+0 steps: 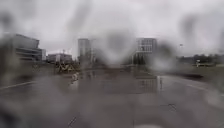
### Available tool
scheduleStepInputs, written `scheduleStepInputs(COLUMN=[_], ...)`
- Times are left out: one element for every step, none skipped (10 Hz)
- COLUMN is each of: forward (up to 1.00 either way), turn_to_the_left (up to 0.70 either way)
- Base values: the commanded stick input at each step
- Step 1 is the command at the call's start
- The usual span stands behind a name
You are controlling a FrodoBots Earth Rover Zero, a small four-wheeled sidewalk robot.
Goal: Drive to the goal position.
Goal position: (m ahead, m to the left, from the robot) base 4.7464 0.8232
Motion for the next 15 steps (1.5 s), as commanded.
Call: scheduleStepInputs(forward=[0.07,0.07,0.07,0.07,0.07,0.07,0.07,0.07,0.07,0.07,0.07,0.07,0.07,0.07,0.07], turn_to_the_left=[0.00,0.00,0.00,0.00,0.00,0.00,0.00,0.00,0.00,0.00,0.00,0.00,0.00,0.00,0.00])
